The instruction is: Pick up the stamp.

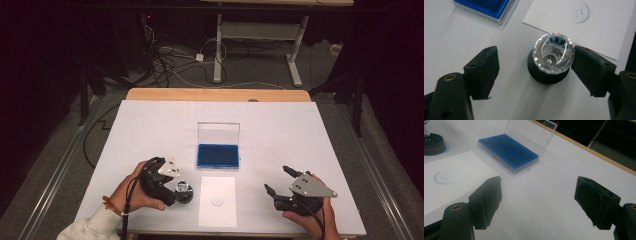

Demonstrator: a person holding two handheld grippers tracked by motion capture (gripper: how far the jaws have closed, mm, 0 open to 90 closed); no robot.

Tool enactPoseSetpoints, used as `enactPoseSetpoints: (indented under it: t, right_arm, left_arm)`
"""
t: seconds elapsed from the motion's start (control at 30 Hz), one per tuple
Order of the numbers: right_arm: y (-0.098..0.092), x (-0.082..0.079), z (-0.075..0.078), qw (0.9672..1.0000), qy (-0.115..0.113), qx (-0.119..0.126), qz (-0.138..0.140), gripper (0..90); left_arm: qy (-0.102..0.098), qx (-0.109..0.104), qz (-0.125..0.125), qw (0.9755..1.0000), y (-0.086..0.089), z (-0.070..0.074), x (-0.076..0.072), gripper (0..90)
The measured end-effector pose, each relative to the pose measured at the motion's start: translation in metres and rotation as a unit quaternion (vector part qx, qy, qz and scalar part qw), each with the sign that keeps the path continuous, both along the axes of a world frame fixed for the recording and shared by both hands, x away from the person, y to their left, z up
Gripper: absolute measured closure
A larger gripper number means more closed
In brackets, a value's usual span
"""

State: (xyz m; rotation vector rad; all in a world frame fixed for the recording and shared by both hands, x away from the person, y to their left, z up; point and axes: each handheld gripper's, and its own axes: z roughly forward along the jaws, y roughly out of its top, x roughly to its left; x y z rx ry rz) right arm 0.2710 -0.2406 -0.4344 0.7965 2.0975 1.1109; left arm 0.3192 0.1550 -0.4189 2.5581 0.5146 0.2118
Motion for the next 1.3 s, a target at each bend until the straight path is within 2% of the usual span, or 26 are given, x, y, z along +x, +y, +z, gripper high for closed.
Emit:
enactPoseSetpoints:
  t: [0.1, 0.13, 0.17, 0.23, 0.27, 0.33, 0.4, 0.5, 0.57, 0.63, 0.73, 0.83, 0.97, 1.3]
  right_arm:
    - [0.000, -0.001, 0.000, 1.0000, -0.001, -0.003, 0.001, 22.5]
    - [0.000, -0.001, 0.000, 1.0000, -0.001, -0.004, 0.000, 22.6]
    - [0.000, -0.001, 0.000, 1.0000, -0.001, -0.006, 0.000, 22.7]
    - [-0.001, -0.001, -0.001, 1.0000, 0.001, -0.006, -0.002, 22.9]
    - [-0.001, -0.001, -0.001, 1.0000, 0.001, -0.006, -0.002, 22.9]
    - [-0.001, -0.001, -0.002, 0.9999, 0.003, -0.010, -0.004, 23.0]
    - [0.000, 0.000, -0.003, 0.9999, 0.006, -0.014, -0.001, 23.4]
    - [0.001, 0.000, -0.004, 0.9998, 0.008, -0.016, 0.003, 23.5]
    - [0.003, 0.000, -0.004, 0.9998, 0.009, -0.016, 0.006, 23.5]
    - [0.003, 0.000, -0.004, 0.9998, 0.009, -0.017, 0.007, 23.6]
    - [0.003, 0.000, -0.004, 0.9998, 0.009, -0.017, 0.007, 23.6]
    - [0.003, 0.000, -0.005, 0.9998, 0.009, -0.018, 0.007, 23.6]
    - [0.003, 0.000, -0.005, 0.9998, 0.010, -0.019, 0.006, 23.7]
    - [0.004, 0.000, -0.005, 0.9998, 0.007, -0.020, 0.008, 23.6]
  left_arm:
    - [0.005, 0.002, -0.015, 0.9999, -0.008, -0.001, 0.001, 23.3]
    - [0.001, 0.002, -0.017, 0.9999, -0.009, -0.002, 0.000, 25.7]
    - [0.009, -0.001, -0.026, 0.9996, -0.010, -0.002, -0.002, 27.3]
    - [0.010, 0.002, -0.031, 0.9995, -0.010, -0.003, -0.002, 30.4]
    - [0.008, 0.007, -0.031, 0.9994, -0.009, -0.002, -0.003, 30.4]
    - [0.008, 0.000, -0.028, 0.9996, -0.008, -0.001, -0.004, 31.3]
    - [-0.005, -0.002, -0.023, 0.9997, -0.007, 0.001, -0.005, 33.3]
    - [-0.003, -0.013, -0.023, 0.9996, -0.006, 0.001, -0.004, 36.3]
    - [-0.004, -0.006, -0.027, 0.9996, -0.006, -0.002, -0.003, 37.5]
    - [0.011, -0.006, -0.028, 0.9995, -0.005, -0.005, -0.002, 38.0]
    - [0.018, -0.002, -0.026, 0.9995, -0.006, -0.009, 0.000, 39.2]
    - [0.019, -0.011, -0.025, 0.9995, -0.006, -0.010, 0.001, 42.6]
    - [0.015, -0.003, -0.028, 0.9995, -0.006, -0.012, 0.002, 44.0]
    - [0.006, -0.002, -0.036, 0.9993, -0.007, -0.013, 0.001, 49.7]
